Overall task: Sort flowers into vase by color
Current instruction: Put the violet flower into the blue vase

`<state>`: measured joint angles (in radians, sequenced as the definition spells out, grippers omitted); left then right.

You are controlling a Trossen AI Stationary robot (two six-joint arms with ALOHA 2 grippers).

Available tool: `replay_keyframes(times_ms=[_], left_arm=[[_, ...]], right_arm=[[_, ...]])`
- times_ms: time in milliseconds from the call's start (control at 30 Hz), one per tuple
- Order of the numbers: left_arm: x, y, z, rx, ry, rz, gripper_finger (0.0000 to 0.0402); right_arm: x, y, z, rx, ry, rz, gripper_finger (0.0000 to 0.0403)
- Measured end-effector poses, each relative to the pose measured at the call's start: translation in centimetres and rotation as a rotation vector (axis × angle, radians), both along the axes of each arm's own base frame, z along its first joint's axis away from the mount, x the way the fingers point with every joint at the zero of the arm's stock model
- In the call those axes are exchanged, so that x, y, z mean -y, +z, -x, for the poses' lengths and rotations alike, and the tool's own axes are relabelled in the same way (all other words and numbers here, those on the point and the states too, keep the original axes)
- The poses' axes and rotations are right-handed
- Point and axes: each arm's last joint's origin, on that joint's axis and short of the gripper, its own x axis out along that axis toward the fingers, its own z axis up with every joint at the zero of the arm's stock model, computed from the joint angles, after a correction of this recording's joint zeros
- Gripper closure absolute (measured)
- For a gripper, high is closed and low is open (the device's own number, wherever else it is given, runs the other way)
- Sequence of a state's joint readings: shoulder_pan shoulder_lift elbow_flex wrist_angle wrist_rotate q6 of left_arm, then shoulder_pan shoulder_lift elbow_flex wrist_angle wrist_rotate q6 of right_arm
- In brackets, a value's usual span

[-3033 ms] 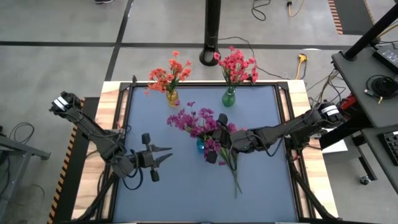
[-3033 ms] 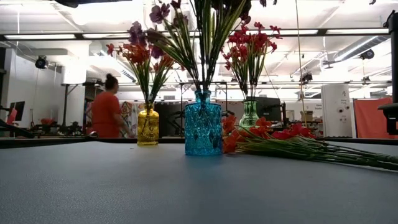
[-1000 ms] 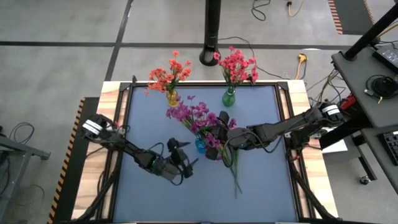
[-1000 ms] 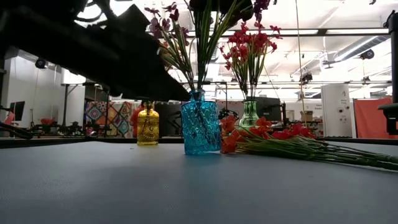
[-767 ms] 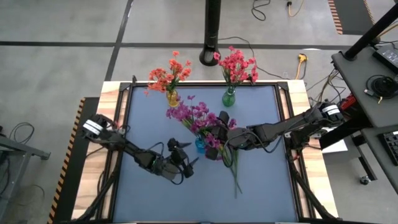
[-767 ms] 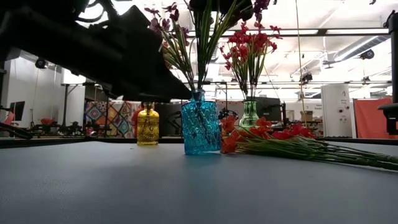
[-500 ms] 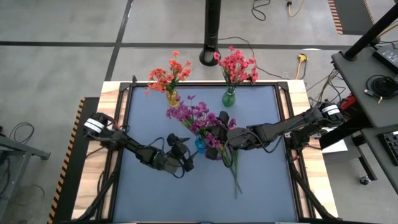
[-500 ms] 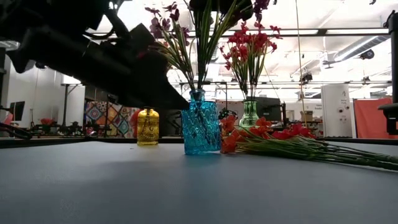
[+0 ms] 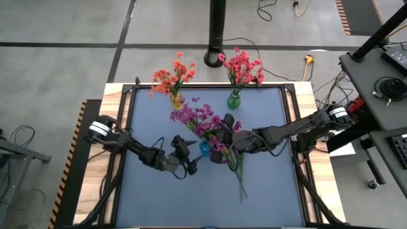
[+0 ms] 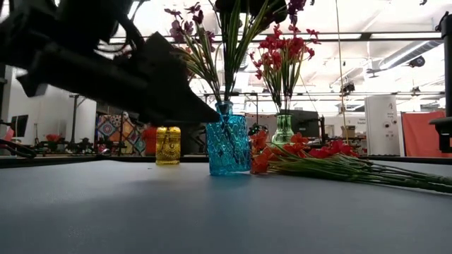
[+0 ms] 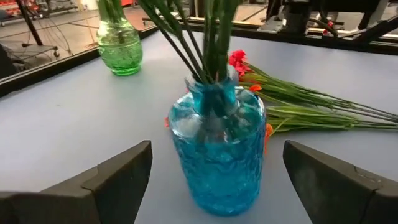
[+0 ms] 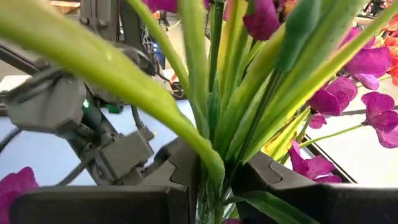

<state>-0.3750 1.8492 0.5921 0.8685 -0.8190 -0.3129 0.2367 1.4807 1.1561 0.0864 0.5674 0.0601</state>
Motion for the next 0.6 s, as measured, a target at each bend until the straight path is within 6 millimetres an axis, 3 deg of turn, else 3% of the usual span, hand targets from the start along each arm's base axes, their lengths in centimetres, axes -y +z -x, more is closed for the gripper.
replay_keyframes(times_ms=[200, 400, 600], left_arm=[[-0.1, -2.1, -1.3, 0.071, -0.002, -0.012, 0.0058], [-1.4, -3.8, -2.1, 0.136, -0.046, 0.031, 0.0058], [-1.8, -4.7, -2.6, 0.133, -0.051, 0.037, 0.0069]], right_arm=[[0.0, 0.0, 0.0, 0.0, 0.0, 0.0, 0.0335], [0.0, 0.0, 0.0, 0.0, 0.0, 0.0, 0.0335], [0.0, 0.0, 0.0, 0.0, 0.0, 0.0, 0.0335]])
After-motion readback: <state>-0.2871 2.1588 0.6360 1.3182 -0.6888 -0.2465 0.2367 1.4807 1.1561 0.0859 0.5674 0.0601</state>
